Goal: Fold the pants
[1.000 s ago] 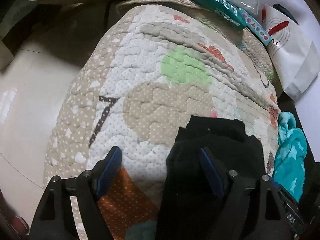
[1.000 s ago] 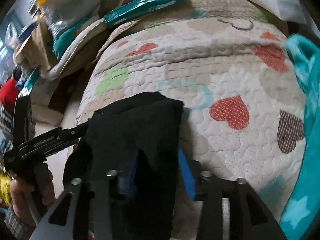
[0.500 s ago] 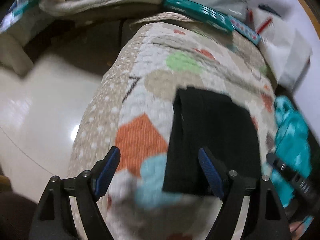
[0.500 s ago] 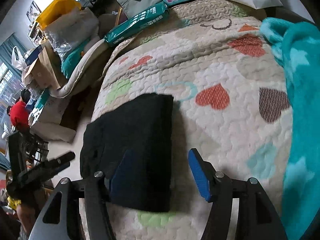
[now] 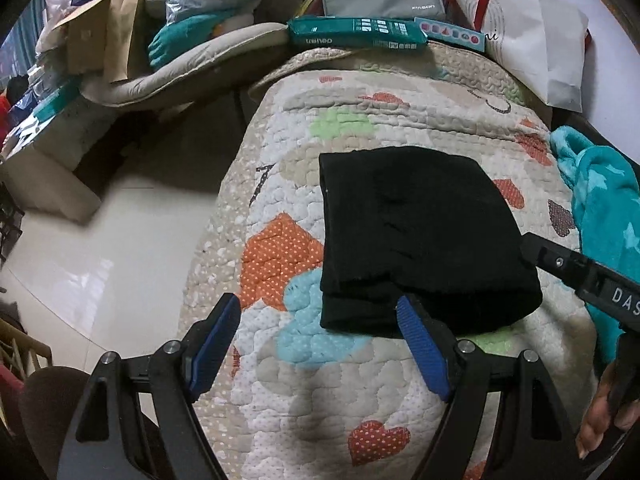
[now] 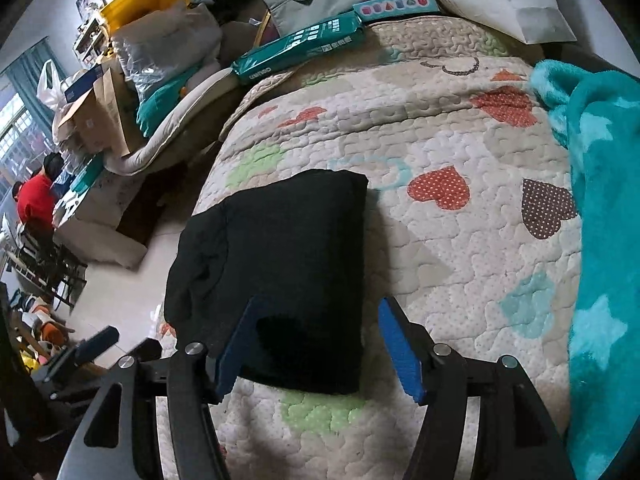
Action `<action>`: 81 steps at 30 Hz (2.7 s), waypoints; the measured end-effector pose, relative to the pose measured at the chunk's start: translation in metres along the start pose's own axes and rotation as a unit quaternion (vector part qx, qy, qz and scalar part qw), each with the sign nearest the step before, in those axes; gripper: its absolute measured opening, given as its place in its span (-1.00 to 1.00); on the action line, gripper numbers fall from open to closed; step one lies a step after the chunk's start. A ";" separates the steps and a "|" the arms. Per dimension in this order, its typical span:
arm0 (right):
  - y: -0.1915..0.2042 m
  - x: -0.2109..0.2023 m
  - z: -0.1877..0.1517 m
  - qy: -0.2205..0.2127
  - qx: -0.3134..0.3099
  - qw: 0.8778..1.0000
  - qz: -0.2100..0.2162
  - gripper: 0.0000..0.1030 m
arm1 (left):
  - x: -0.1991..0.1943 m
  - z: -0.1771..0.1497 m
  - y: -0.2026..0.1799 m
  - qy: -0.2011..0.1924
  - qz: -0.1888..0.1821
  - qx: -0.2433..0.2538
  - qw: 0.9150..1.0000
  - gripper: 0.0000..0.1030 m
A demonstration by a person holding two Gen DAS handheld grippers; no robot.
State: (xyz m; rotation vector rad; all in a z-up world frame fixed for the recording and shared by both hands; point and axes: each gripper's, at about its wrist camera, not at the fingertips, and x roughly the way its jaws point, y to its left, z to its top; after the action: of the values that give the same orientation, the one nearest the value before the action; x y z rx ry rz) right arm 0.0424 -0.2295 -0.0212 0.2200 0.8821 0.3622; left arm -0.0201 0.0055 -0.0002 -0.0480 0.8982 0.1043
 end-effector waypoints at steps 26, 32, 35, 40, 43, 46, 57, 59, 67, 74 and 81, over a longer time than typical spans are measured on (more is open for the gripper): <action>-0.004 0.004 0.000 0.000 0.003 1.000 -0.004 0.38 | 0.000 0.002 -0.002 0.003 -0.007 0.004 1.000 0.55; -0.005 0.005 0.000 0.000 0.003 1.000 -0.003 0.39 | 0.003 0.001 -0.001 0.008 -0.011 0.003 1.000 0.55; -0.005 0.005 0.000 0.000 0.002 1.000 -0.003 0.40 | 0.004 0.000 0.000 0.010 -0.011 0.002 1.000 0.55; -0.005 0.005 0.000 0.000 0.002 1.000 -0.003 0.41 | 0.007 0.000 0.001 0.014 -0.013 0.000 1.000 0.55; -0.005 0.005 0.000 0.001 0.002 1.000 -0.003 0.42 | 0.009 -0.001 0.000 0.017 -0.014 -0.002 1.000 0.55; -0.005 0.005 0.000 0.000 0.002 1.000 -0.003 0.43 | 0.011 -0.002 0.002 0.020 -0.015 -0.003 1.000 0.55; -0.005 0.006 0.000 -0.001 0.000 1.000 -0.006 0.45 | 0.015 -0.001 0.007 0.024 -0.020 -0.012 0.999 0.55; -0.006 0.007 0.000 -0.002 -0.001 1.000 -0.006 0.45 | 0.016 -0.001 0.009 0.026 -0.021 -0.016 0.999 0.55; -0.004 0.007 0.000 -0.006 -0.006 1.000 -0.010 0.45 | 0.017 0.000 0.015 0.029 -0.028 -0.025 0.999 0.55; -0.009 -0.011 0.013 -0.043 -0.002 0.999 -0.001 0.52 | 0.012 0.021 0.049 0.012 -0.082 -0.095 0.992 0.55; -0.025 -0.007 0.037 -0.038 0.040 0.998 0.025 0.63 | 0.043 0.059 0.058 0.036 -0.193 -0.134 0.971 0.56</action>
State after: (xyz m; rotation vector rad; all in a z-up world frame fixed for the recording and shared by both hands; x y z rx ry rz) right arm 0.0730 -0.2572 -0.0012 0.3292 0.8172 0.3625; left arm 0.0462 0.0711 0.0026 -0.4793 0.9265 -0.1417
